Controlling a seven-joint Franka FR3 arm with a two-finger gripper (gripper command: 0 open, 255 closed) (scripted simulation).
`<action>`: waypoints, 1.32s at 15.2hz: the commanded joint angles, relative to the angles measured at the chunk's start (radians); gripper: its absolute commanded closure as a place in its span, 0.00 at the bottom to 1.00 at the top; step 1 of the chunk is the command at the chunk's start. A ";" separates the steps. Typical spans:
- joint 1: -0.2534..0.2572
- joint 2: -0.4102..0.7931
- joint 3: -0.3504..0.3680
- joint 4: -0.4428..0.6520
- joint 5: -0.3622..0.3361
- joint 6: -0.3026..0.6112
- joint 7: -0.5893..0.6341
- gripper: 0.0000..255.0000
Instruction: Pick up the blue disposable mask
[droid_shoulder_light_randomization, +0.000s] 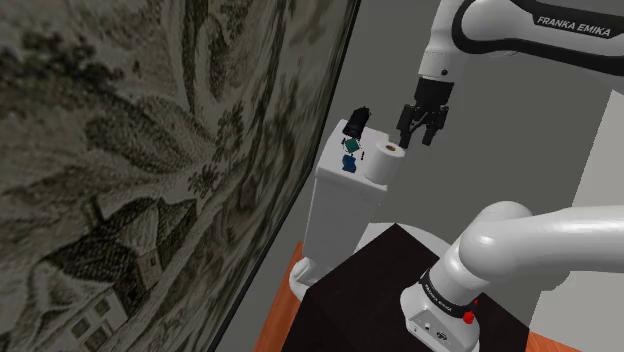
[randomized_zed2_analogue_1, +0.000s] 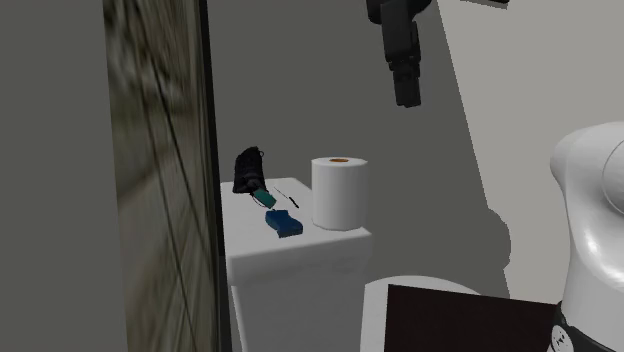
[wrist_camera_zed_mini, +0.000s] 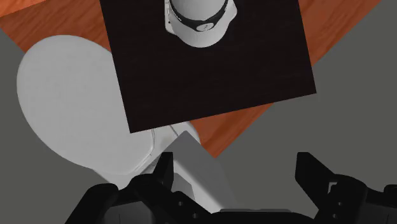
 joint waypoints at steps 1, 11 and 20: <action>0.000 0.000 0.000 0.000 0.000 0.000 0.000 0.00; -0.076 0.316 -0.048 0.066 0.060 0.304 0.154 0.00; -0.130 0.609 -0.110 0.205 0.141 0.507 0.251 0.00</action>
